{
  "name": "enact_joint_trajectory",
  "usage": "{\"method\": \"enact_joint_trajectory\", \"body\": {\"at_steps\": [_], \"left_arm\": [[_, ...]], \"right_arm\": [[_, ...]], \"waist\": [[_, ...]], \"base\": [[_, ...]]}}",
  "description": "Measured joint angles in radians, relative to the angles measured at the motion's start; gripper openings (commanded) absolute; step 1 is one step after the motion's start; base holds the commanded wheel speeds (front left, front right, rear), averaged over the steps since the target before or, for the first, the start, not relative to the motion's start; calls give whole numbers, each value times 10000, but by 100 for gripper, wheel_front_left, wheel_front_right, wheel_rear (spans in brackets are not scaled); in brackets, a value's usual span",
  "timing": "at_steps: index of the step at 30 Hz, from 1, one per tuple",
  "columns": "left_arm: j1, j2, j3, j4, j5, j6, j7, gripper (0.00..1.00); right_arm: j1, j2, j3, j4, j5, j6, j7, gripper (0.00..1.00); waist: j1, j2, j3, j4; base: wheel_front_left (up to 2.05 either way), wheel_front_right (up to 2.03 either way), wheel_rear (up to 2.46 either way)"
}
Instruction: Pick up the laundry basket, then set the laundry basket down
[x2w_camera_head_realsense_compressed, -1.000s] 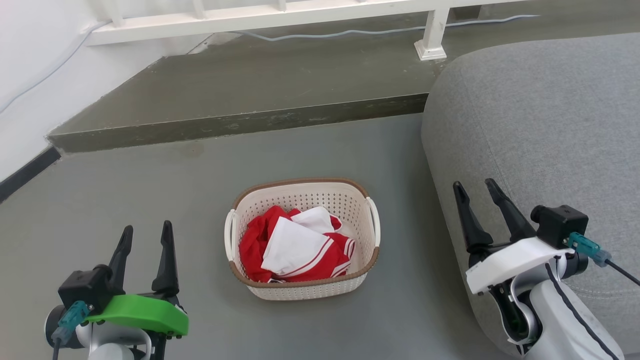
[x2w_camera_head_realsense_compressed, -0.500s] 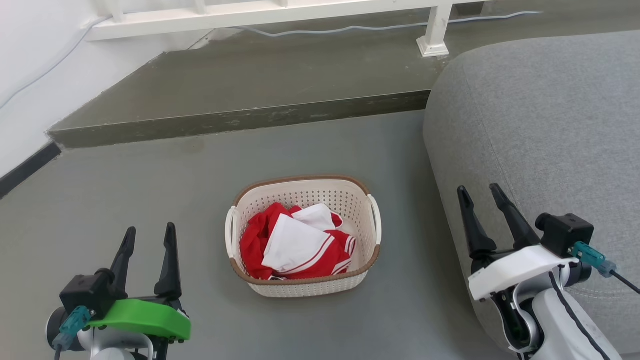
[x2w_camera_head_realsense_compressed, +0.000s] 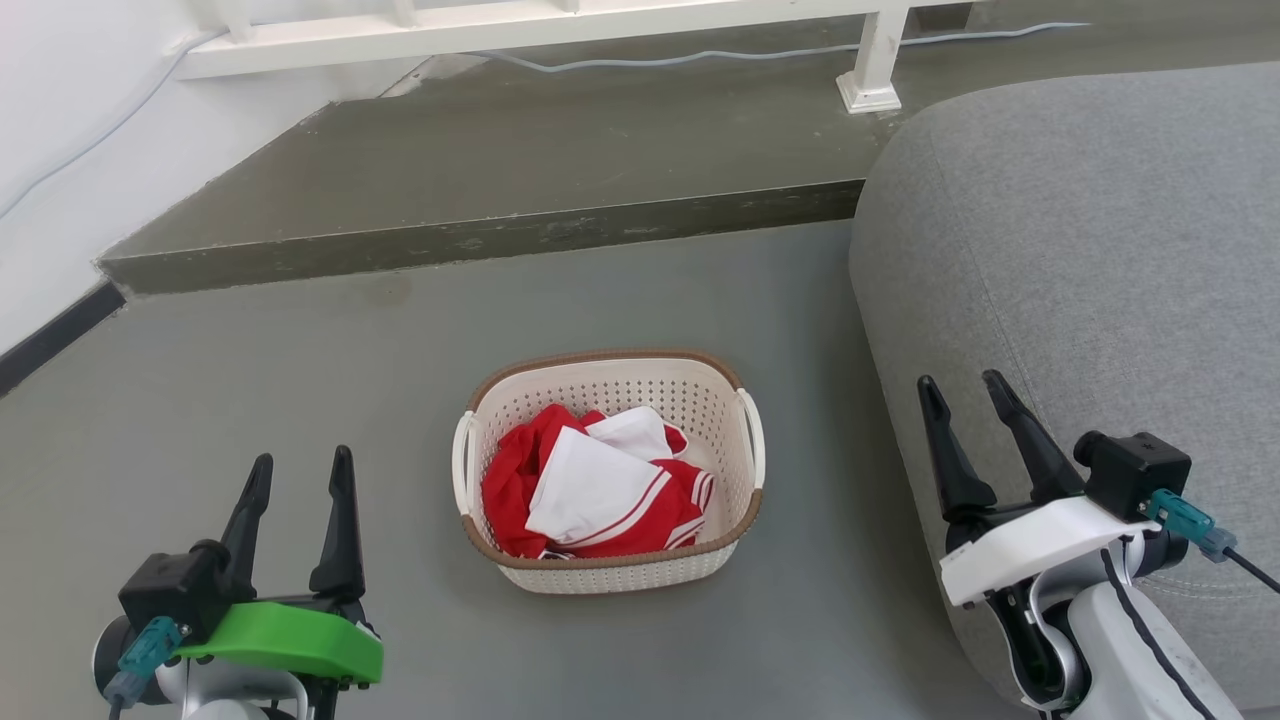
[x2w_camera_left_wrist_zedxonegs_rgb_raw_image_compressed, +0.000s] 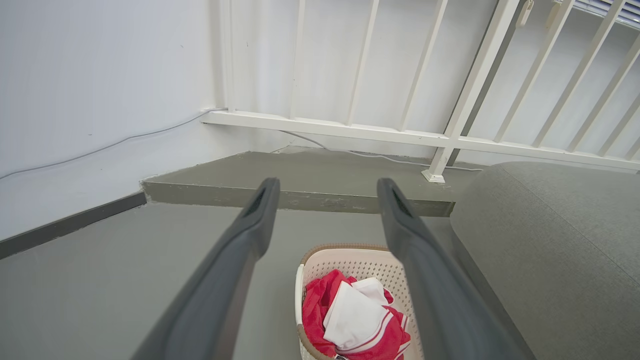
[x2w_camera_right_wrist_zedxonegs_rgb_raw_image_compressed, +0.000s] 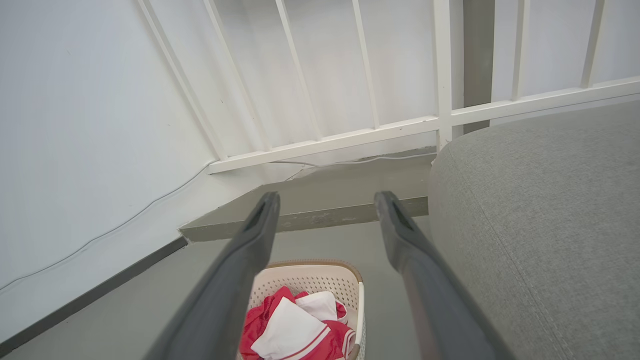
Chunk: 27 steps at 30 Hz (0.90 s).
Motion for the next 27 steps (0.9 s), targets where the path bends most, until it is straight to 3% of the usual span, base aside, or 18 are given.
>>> {"method": "enact_joint_trajectory", "body": {"at_steps": [16, 17, 27], "left_arm": [[42, -6, -75, -48, -23, -17, 0, 100], [44, -27, -88, 33, -19, -13, 2, 0], [189, -192, -123, 543, -332, -13, 92, 0]], "right_arm": [[145, 173, -148, -10, -117, 102, 0, 100], [154, 184, -140, 65, -111, 102, 4, 0], [589, 314, -132, 476, 188, 104, 50, 0]], "waist": [[0, 0, 40, -3], [0, 0, 41, -3], [0, 0, 21, 4]], "base": [[0, 0, 0], [0, 0, 0], [0, 0, 0]]}}
